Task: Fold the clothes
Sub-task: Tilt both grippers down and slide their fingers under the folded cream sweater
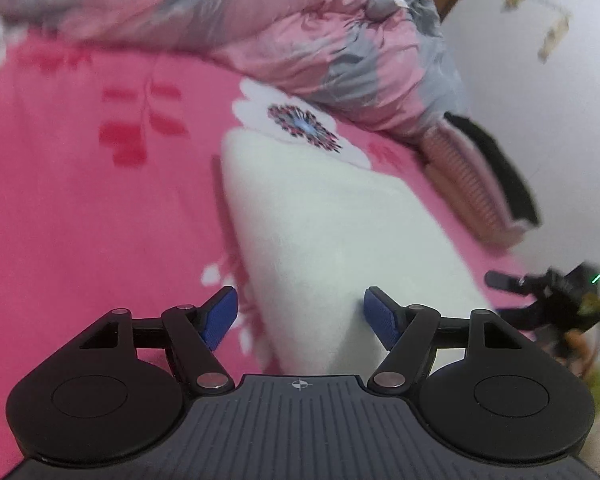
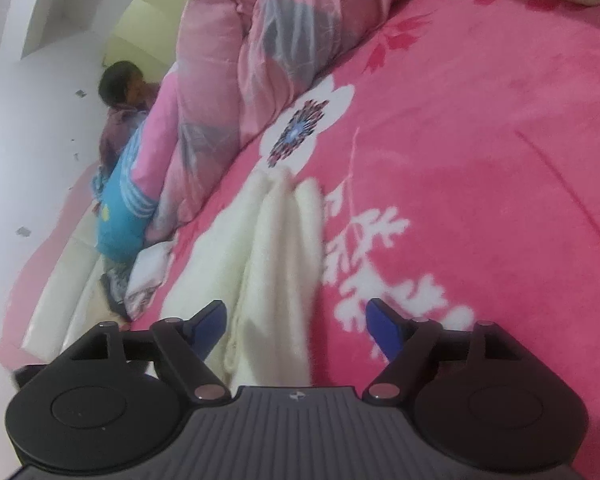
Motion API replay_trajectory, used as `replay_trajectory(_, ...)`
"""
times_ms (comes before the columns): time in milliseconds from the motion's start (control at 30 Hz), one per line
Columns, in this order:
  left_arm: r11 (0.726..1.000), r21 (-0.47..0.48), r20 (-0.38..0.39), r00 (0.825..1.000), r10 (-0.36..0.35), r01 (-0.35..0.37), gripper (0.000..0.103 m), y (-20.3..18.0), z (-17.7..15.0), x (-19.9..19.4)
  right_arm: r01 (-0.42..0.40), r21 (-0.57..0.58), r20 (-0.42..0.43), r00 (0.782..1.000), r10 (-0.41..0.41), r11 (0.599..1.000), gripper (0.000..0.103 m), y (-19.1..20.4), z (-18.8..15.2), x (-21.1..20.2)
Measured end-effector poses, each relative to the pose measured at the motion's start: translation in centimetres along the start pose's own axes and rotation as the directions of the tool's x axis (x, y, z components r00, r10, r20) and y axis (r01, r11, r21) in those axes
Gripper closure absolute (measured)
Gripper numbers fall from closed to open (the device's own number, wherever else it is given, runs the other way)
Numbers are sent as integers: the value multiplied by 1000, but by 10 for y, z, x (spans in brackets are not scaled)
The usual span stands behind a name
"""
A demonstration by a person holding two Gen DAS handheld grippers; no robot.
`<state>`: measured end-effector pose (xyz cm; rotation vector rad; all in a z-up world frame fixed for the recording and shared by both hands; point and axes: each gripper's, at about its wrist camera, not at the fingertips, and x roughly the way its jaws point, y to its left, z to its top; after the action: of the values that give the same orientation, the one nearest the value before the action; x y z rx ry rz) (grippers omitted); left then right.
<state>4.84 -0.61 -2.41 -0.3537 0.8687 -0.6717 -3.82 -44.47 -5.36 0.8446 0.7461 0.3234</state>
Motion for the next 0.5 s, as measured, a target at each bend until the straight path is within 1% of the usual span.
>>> replay_trajectory(33, 999, -24, -14, 1000, -23, 23, 33, 5, 2, 1, -15, -2, -17, 1000, 15, 1000, 12, 1, 2, 2)
replay_trajectory(67, 998, -48, -26, 999, -45, 43, 33, 10, 4, 2, -17, -12, -36, 999, 16, 1000, 11, 4, 3, 4)
replay_trajectory(167, 993, -87, -33, 996, -82, 79, 33, 24, 4, -4, -37, -47, -108, 994, 32, 998, 10, 13, 4, 11)
replay_trajectory(233, 986, -115, -62, 989, -132, 124, 31, 32, 3, 0, -79, -62, -168, 983, 68, 995, 10, 18, 3, 17)
replay_trajectory(300, 977, -137, -85, 981, -175, 163, 29, 36, 1, 7, -95, -95, -211, 975, 73, 991, 8, 23, 1, 26)
replay_trajectory(400, 971, -131, -85, 974, -211, 199, 28, 35, 6, 19, -119, -134, -233, 969, 86, 984, 7, 29, 2, 41)
replay_trajectory(500, 963, -131, -99, 963, -250, 236, 28, 33, 11, 34, -159, -128, -247, 961, 123, 979, 7, 29, 8, 54)
